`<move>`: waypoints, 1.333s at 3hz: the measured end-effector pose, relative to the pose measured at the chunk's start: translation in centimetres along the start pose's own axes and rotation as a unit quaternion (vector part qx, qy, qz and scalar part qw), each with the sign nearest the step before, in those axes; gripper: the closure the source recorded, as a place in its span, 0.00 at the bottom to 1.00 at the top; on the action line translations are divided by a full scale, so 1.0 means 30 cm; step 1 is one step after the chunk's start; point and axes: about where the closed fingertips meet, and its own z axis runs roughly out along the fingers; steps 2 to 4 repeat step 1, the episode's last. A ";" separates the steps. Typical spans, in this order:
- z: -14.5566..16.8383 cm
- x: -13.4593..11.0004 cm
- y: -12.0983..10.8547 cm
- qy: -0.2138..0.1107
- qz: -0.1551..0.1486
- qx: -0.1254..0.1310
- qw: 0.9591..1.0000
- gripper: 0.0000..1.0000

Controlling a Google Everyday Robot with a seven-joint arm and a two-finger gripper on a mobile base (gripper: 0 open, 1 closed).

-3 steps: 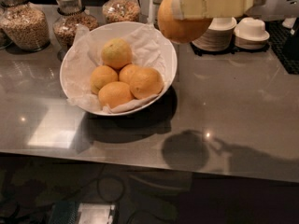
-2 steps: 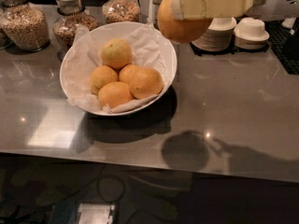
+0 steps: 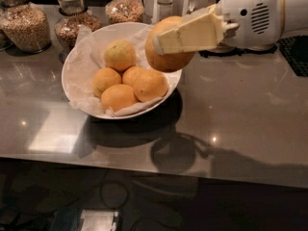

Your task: Pick orange from white bowl

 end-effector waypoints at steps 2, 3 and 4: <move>0.006 0.007 0.001 0.002 0.001 -0.001 1.000 1.00; 0.006 0.007 0.001 0.002 0.001 -0.001 1.000 1.00; 0.006 0.007 0.001 0.002 0.001 -0.001 1.000 1.00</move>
Offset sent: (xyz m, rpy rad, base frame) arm 0.0000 0.0000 0.0000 0.0000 0.0000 0.0000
